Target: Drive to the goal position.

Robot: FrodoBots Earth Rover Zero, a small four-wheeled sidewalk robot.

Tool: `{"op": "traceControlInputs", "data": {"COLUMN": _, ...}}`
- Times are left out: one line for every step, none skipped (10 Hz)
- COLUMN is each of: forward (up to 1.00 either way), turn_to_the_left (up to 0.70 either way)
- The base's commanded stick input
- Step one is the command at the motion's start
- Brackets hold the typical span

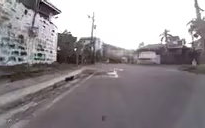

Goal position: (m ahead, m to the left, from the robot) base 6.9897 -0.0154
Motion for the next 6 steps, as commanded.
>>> {"op": "traceControlInputs", "data": {"forward": 1.0, "turn_to_the_left": 0.0}}
{"op": "traceControlInputs", "data": {"forward": 1.0, "turn_to_the_left": 0.0}}
{"op": "traceControlInputs", "data": {"forward": 1.0, "turn_to_the_left": 0.0}}
{"op": "traceControlInputs", "data": {"forward": 1.0, "turn_to_the_left": 0.0}}
{"op": "traceControlInputs", "data": {"forward": 1.0, "turn_to_the_left": 0.0}}
{"op": "traceControlInputs", "data": {"forward": 1.0, "turn_to_the_left": 0.0}}
